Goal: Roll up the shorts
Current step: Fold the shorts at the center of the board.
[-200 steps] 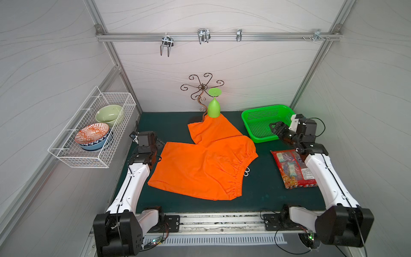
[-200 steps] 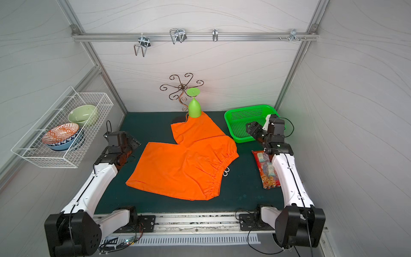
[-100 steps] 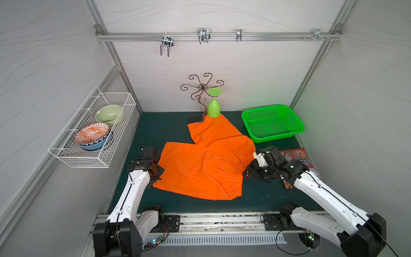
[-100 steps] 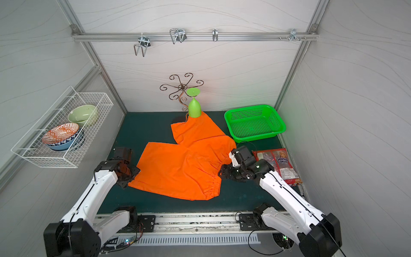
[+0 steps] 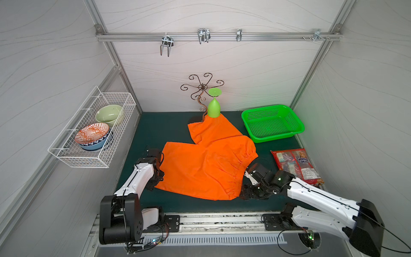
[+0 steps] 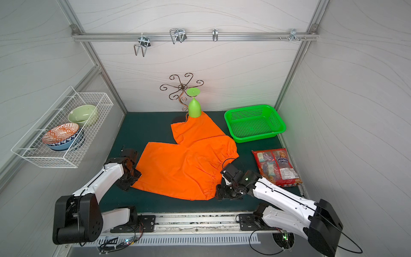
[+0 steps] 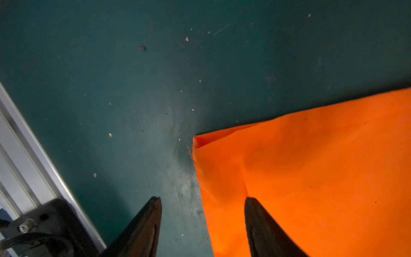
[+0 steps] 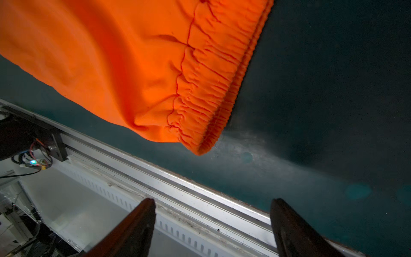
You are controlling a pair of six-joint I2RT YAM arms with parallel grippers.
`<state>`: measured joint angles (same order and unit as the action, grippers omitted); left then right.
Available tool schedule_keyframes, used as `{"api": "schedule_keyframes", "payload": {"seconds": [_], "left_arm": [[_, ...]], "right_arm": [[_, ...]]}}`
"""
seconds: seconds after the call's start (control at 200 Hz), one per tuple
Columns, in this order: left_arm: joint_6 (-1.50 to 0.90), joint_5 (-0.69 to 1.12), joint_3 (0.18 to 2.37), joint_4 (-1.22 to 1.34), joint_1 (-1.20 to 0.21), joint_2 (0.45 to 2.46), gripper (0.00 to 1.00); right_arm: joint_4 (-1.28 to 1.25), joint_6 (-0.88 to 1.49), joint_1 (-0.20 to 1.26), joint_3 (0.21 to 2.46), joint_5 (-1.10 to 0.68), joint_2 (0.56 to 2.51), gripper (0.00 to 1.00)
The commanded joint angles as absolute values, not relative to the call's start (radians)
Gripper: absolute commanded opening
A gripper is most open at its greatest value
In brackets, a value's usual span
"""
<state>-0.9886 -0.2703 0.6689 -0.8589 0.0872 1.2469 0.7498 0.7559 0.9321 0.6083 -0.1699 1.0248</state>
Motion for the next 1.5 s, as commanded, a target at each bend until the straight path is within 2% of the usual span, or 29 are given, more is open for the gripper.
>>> {"api": "schedule_keyframes", "payload": {"seconds": [0.0,0.125,0.205,0.34,0.5,0.66,0.78,0.925,1.075,1.316,1.496], "left_arm": [[-1.009,-0.256,0.663,-0.814,0.094,1.270,0.61],[-1.011,-0.251,0.657,-0.803,0.093,1.288,0.55],[-1.009,-0.243,0.649,-0.795,0.094,1.294,0.45],[-1.011,-0.218,0.640,-0.783,0.093,1.306,0.17],[-1.002,-0.202,0.646,-0.789,0.093,1.306,0.00],[-0.990,-0.179,0.645,-0.790,0.094,1.268,0.00],[-0.981,-0.154,0.651,-0.796,0.094,1.244,0.00],[-0.968,-0.124,0.671,-0.812,0.093,1.200,0.00],[-0.943,-0.098,0.721,-0.836,0.093,1.141,0.00],[-0.864,-0.092,0.886,-0.906,0.094,1.087,0.00],[-0.823,-0.132,0.979,-0.960,0.094,1.037,0.00]], "right_arm": [[0.665,0.814,0.979,0.603,-0.141,1.072,0.84],[0.605,0.839,1.019,0.602,-0.110,1.119,0.83],[0.573,0.845,1.024,0.608,-0.085,1.145,0.83],[0.527,0.846,1.023,0.629,-0.042,1.198,0.82],[0.528,0.845,1.023,0.670,-0.002,1.307,0.79],[0.500,0.874,1.016,0.663,0.019,1.354,0.68],[0.501,0.882,1.002,0.653,0.029,1.338,0.51],[0.516,0.886,0.969,0.625,0.004,1.272,0.19],[0.615,0.867,0.966,0.641,0.007,1.149,0.02],[0.834,0.789,0.967,0.733,-0.028,0.891,0.01],[0.916,0.747,1.009,0.785,-0.129,0.846,0.01]]}}
